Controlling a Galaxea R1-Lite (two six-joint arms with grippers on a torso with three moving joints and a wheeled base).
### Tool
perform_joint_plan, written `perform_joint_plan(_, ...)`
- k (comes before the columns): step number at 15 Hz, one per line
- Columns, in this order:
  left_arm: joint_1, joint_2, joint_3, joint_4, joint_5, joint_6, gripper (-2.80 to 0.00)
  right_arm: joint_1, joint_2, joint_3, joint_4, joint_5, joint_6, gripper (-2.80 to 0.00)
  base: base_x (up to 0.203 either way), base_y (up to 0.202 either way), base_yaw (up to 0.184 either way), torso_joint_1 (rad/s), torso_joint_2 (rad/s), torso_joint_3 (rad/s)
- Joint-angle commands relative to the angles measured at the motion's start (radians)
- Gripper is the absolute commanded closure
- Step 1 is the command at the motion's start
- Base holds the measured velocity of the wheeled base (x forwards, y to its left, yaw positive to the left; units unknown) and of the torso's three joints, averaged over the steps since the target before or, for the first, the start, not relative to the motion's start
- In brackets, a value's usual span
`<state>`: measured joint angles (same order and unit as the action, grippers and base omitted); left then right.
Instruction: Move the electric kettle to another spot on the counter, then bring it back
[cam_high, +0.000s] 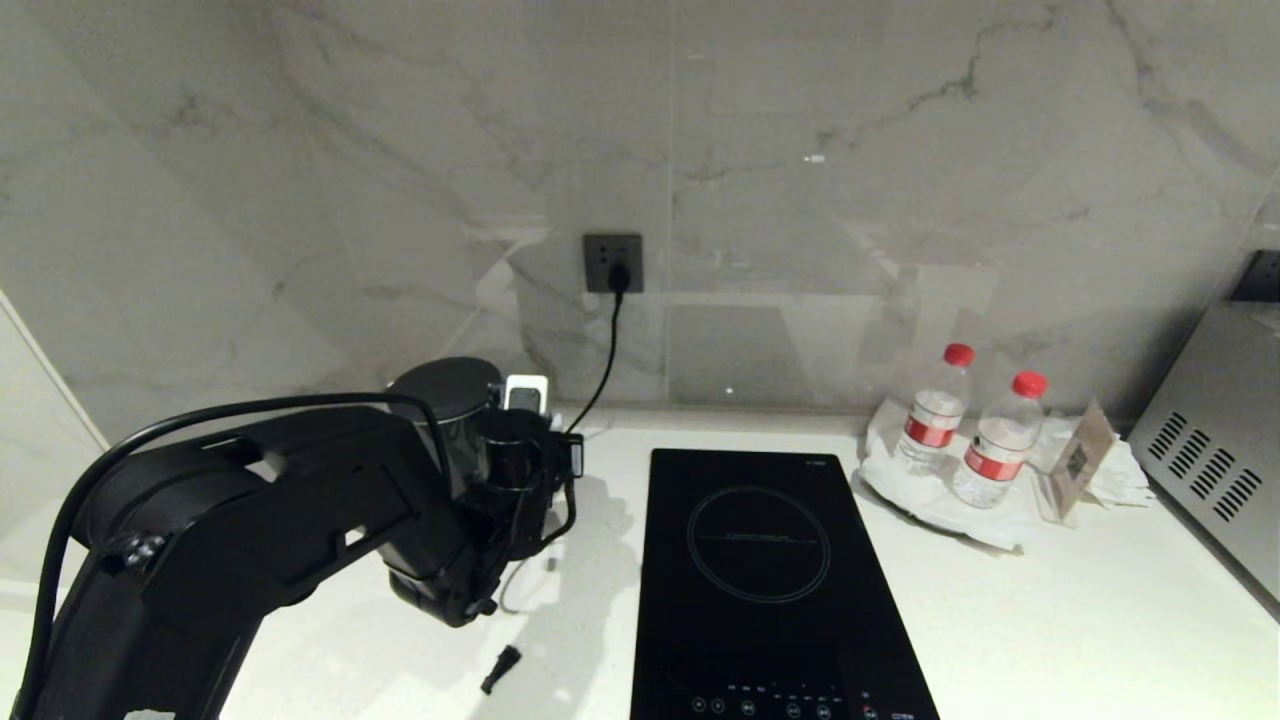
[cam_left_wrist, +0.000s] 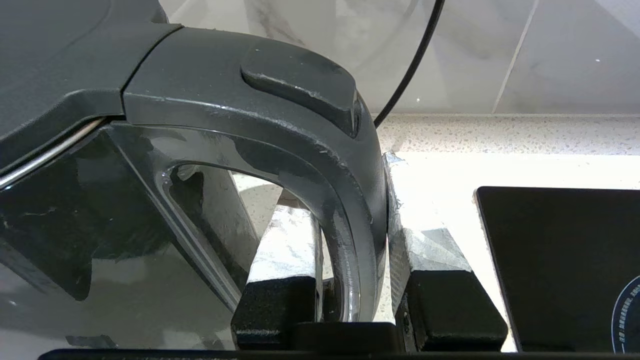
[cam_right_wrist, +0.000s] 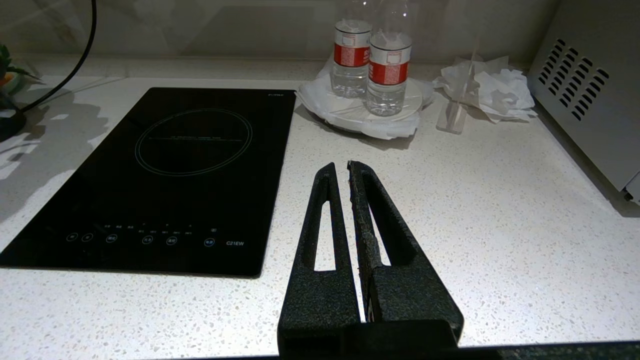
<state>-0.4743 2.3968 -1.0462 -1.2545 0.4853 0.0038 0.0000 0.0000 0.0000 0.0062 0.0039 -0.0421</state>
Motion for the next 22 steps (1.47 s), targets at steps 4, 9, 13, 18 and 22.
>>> perform_joint_plan(4, 0.002, -0.004, 0.001, -0.009, 0.003, 0.001, -2.80, 0.000, 0.000, 0.001, 0.000, 0.001, -0.001, 0.00, 0.000, 0.000, 0.000, 0.000, 0.00, 0.000)
perform_joint_plan(9, 0.000, -0.010, 0.056, -0.025, 0.001, -0.002, -2.80, 0.000, 0.000, 0.000, 0.000, -0.001, 0.001, 0.00, 0.000, 0.000, 0.000, 0.000, 0.00, 0.000)
perform_joint_plan(13, -0.007, -0.048, 0.163, -0.069, -0.010, -0.005, -2.80, 0.000, 0.000, 0.002, 0.000, -0.001, 0.001, 0.00, 0.000, 0.000, 0.000, 0.000, 0.00, 0.000)
perform_joint_plan(18, -0.013, -0.135, 0.348, -0.159, -0.043, -0.007, -2.80, 0.000, 0.000, 0.000, 0.000, -0.001, 0.001, 0.00, 0.000, 0.000, 0.000, 0.000, 0.00, 0.000)
perform_joint_plan(22, -0.027, -0.165, 0.507, -0.234, -0.062, -0.004, -2.80, 0.000, 0.000, 0.000, 0.000, -0.001, 0.001, 0.00, 0.000, 0.000, 0.000, 0.000, 0.00, 0.000)
